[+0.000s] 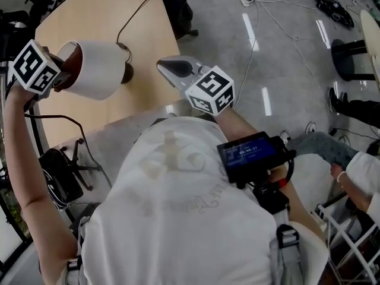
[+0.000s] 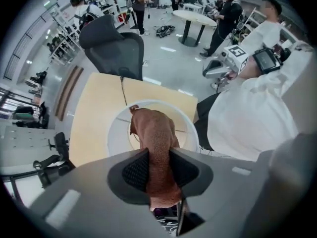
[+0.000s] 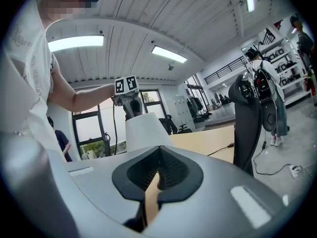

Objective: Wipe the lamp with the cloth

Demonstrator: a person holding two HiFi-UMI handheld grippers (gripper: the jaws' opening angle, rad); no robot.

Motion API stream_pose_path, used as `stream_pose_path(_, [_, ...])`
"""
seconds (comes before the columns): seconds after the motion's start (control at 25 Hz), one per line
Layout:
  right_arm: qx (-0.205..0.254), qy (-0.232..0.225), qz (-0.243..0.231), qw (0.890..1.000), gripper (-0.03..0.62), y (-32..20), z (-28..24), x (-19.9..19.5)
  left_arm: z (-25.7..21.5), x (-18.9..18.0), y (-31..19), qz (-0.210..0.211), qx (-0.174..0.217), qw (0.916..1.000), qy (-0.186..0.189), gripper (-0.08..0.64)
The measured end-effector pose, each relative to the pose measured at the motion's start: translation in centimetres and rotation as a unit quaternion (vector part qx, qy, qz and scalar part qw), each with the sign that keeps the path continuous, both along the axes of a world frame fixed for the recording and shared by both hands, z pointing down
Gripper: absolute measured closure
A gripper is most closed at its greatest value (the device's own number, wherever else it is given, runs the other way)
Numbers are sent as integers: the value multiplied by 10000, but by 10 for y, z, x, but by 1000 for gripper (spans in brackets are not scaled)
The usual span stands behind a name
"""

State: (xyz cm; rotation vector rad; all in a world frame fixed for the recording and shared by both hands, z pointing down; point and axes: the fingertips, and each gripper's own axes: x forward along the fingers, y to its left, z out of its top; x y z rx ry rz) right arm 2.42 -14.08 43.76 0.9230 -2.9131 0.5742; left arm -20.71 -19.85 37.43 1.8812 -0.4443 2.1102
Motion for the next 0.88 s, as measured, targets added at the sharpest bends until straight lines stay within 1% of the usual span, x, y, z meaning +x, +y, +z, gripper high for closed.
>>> stream_pose_path(0.08, [-10, -6, -3, 10000, 580, -2, -2, 7, -2, 3, -12, -24, 296, 9993, -218, 453])
stream_pose_path(0.16, [-28, -13, -15, 10000, 580, -4, -2, 13, -3, 10, -22, -81, 563, 9981, -253, 454])
stream_pose_path(0.2, [-34, -24, -23, 10000, 580, -4, -1, 16, -4, 15, -25, -123, 646, 9977, -164, 453])
stream_pose_path(0.24, [-33, -43, -35, 10000, 580, -5, -1, 18, -4, 22, -26, -176, 676, 9976, 13, 453])
stream_pose_path(0.36, [-25, -116, -80, 9999, 580, -7, 1, 25, -8, 47, -25, -310, 609, 9950, 722, 453])
stream_pose_path(0.4, [-32, -131, -101, 9999, 580, -9, 2, 27, -10, 52, -25, -316, 571, 9942, 857, 453])
stream_pose_path(0.52, [-66, -177, -238, 9995, 580, -17, 6, 25, -18, 54, -25, -351, 462, 9927, 1054, 453])
stream_pose_path(0.6, [-110, -200, -322, 9992, 580, -21, 13, 24, -22, 55, -24, -434, 525, 9900, 1234, 453])
stream_pose_path(0.68, [-160, -211, -363, 9990, 580, -21, 20, 28, -30, 58, -21, -538, 741, 9847, 1482, 451])
stream_pose_path(0.72, [-187, -212, -381, 9989, 580, -20, 23, 29, -35, 58, -19, -608, 894, 9807, 1628, 450])
stream_pose_path(0.8, [-253, -221, -424, 9985, 580, -20, 26, 26, -48, 54, -16, -812, 1248, 9702, 1911, 449])
stream_pose_path(0.88, [-299, -236, -458, 9982, 580, -20, 25, 23, -63, 47, -14, -1047, 1655, 9568, 2149, 449])
